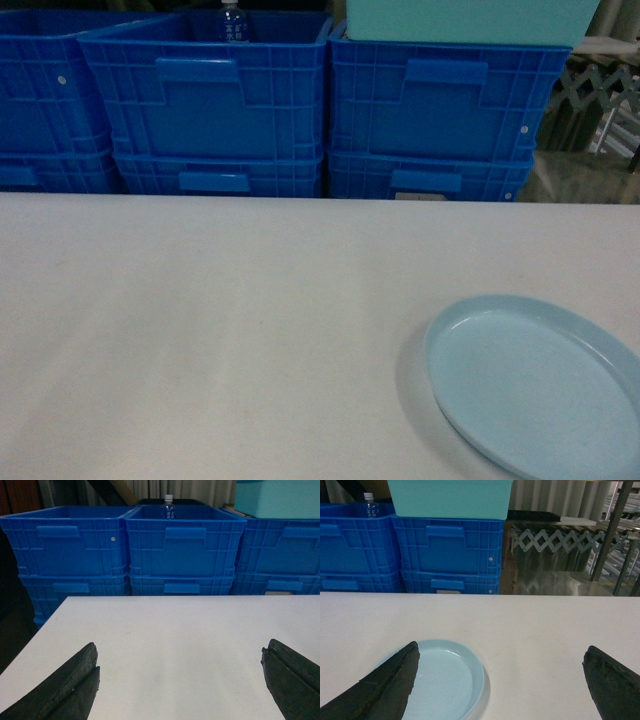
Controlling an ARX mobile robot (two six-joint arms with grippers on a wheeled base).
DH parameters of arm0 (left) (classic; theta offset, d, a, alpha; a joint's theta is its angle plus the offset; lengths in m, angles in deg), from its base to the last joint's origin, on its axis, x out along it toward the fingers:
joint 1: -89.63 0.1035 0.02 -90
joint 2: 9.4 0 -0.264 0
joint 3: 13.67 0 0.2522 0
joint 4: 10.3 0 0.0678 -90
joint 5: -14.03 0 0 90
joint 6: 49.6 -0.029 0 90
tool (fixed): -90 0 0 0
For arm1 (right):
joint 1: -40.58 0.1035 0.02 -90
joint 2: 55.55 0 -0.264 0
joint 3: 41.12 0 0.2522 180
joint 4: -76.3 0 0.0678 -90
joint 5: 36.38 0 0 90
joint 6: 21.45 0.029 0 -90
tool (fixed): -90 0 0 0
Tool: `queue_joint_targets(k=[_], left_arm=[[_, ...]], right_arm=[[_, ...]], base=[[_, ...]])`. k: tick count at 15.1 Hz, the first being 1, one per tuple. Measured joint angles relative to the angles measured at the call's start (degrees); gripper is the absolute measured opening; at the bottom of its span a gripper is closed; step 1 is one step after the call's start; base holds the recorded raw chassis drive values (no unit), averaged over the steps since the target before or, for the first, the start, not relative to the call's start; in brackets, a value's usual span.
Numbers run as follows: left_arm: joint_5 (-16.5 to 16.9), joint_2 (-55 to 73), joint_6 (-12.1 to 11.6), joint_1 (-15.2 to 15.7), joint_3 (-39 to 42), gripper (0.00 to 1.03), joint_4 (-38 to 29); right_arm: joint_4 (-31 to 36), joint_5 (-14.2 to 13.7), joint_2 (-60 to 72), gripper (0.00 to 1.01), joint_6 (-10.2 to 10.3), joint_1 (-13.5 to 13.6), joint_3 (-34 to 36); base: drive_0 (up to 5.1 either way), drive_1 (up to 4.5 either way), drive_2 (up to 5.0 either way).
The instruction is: Place blue tray on left shelf second layer neatly
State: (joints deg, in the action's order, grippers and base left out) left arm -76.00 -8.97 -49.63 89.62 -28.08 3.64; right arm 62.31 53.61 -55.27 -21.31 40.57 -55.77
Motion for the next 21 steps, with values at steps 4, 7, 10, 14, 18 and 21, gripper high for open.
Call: queue_joint_targets(k=[4, 7, 10, 14, 18, 21], left_arm=[[0.0, 0.0, 0.0, 0.0, 0.0, 0.98, 0.0], [0.0, 0.0, 0.0, 0.0, 0.0, 0.98, 0.0], [0.0, 0.0, 0.0, 0.0, 0.0, 0.98, 0.0], [0.0, 0.0, 0.0, 0.0, 0.0, 0.98, 0.0], [0.0, 0.0, 0.0, 0.0, 0.0, 0.98, 0.0], [0.0, 0.0, 0.0, 0.0, 0.0, 0.98, 0.0]], right_arm=[[0.0, 0.0, 0.0, 0.98, 0.0, 0.0, 0.0], [13.8, 3.7, 29.3, 0.98, 4.7, 1.7, -12.0], [16.9, 13.3, 52.1, 0.98, 15.3, -1.6, -19.3], [23.9, 21.1, 73.9, 0.98, 26.3, -4.9, -23.3], [28.3, 22.8, 82.5, 0.98, 31.8, -4.8, -25.1], [31.0, 21.7, 87.5, 0.98, 32.0, -5.4, -24.6]], base=[[0.0, 0.00, 0.0], [0.0, 0.00, 0.0], [0.0, 0.00, 0.0], [0.0, 0.00, 0.0], [0.0, 0.00, 0.0], [0.0, 0.00, 0.0]])
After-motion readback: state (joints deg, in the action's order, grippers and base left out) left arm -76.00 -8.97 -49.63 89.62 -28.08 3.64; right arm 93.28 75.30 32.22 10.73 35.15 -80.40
